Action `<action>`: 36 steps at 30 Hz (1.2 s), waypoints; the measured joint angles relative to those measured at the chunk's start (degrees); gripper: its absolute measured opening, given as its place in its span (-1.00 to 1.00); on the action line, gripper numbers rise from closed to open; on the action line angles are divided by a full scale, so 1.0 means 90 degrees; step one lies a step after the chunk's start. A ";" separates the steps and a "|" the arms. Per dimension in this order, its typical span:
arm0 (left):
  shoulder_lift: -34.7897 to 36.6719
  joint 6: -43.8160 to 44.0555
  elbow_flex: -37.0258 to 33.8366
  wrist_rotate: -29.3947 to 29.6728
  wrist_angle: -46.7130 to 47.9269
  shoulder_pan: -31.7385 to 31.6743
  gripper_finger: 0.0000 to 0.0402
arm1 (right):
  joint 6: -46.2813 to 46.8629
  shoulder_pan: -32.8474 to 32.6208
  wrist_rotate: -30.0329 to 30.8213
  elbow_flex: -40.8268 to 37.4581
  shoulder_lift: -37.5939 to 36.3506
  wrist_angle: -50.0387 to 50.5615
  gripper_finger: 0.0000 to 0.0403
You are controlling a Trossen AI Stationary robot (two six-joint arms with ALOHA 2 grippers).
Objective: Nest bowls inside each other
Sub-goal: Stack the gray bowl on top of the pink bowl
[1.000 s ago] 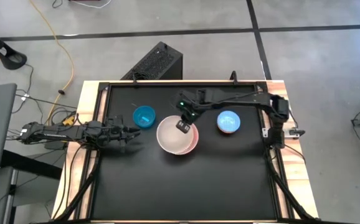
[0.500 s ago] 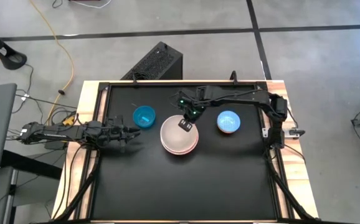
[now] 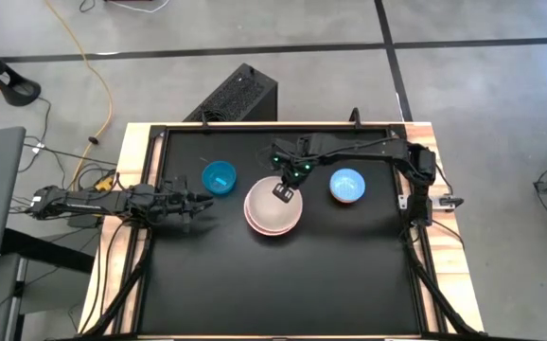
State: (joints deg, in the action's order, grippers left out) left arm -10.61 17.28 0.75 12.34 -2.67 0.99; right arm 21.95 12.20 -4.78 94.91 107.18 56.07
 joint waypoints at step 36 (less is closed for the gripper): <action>0.0000 0.0056 0.0000 0.0000 0.0001 -0.0002 -0.56 | -0.0099 -0.0227 0.0207 0.0021 -0.0005 -0.0261 -0.48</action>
State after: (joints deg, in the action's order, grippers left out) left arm -10.61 17.78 0.75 12.34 -2.66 0.97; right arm 21.06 10.15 -2.92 95.11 107.13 53.72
